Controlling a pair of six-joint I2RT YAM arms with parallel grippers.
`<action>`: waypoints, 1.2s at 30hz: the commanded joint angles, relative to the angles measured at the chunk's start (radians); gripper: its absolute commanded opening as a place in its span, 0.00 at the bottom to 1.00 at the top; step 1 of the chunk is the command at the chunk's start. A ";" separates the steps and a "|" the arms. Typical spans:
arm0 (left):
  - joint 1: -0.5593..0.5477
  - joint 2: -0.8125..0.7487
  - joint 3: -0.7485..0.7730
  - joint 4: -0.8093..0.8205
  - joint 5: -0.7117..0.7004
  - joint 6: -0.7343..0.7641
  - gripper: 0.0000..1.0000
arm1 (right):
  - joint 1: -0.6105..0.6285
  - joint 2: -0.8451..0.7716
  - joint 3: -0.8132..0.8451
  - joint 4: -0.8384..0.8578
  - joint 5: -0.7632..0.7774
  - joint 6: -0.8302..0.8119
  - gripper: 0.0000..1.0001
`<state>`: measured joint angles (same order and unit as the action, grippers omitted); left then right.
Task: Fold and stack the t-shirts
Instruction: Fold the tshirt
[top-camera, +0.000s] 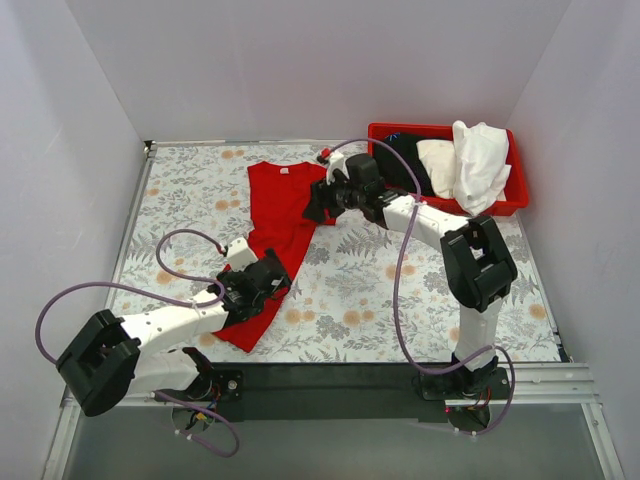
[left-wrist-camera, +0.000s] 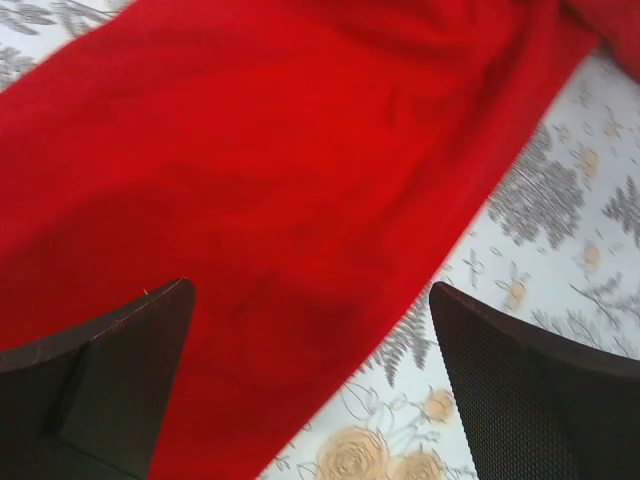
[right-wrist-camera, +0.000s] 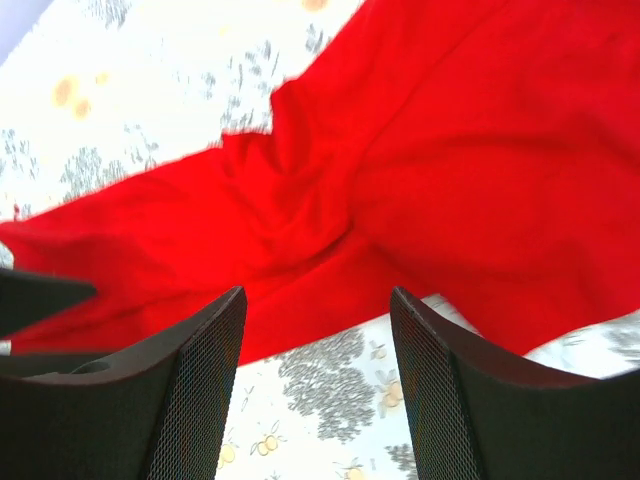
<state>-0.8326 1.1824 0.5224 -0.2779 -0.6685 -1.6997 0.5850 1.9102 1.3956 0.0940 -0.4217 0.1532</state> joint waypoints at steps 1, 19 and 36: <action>0.070 -0.013 -0.013 -0.009 0.000 -0.034 0.98 | 0.039 0.019 -0.032 0.038 0.023 -0.009 0.54; 0.072 -0.079 -0.127 0.075 0.179 -0.083 0.98 | 0.055 0.309 0.206 -0.017 0.054 0.022 0.54; -0.077 0.017 -0.124 0.262 0.353 -0.140 0.98 | -0.039 0.481 0.428 -0.189 0.115 0.019 0.54</action>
<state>-0.8841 1.1492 0.3885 -0.0399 -0.3946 -1.8221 0.5819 2.3520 1.7779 -0.0360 -0.3439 0.1848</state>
